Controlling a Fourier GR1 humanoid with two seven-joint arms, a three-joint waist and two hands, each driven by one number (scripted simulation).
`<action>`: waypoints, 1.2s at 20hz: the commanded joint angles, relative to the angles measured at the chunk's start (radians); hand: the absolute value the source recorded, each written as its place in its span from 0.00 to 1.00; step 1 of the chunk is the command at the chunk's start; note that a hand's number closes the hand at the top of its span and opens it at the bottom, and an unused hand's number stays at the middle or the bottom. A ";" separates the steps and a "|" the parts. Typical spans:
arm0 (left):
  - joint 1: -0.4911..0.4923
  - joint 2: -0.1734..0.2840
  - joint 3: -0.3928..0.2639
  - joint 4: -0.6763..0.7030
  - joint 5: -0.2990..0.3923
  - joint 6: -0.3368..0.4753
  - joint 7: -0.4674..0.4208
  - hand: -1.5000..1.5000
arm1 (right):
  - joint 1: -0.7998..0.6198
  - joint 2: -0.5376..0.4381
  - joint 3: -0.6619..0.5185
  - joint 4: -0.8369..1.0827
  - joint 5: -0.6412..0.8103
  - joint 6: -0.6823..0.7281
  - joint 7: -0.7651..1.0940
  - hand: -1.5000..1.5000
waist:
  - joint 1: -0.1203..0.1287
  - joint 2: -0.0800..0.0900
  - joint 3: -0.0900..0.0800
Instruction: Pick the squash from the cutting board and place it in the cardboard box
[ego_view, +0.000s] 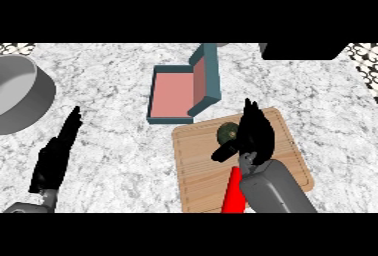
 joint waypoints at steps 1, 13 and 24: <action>0.015 -0.012 0.011 -0.018 -0.008 -0.013 0.005 0.50 | -0.007 0.009 0.012 0.064 0.000 -0.055 0.128 0.00 | 0.006 0.001 0.000; -0.007 -0.067 -0.006 -0.065 -0.086 -0.009 0.080 0.50 | -0.033 0.009 -0.018 0.174 -0.014 -0.126 0.062 0.00 | 0.007 0.002 0.001; -0.037 -0.058 0.083 -0.007 -0.078 -0.076 0.044 0.50 | -0.058 0.009 0.049 0.266 -0.035 -0.202 0.069 0.00 | 0.007 0.003 0.001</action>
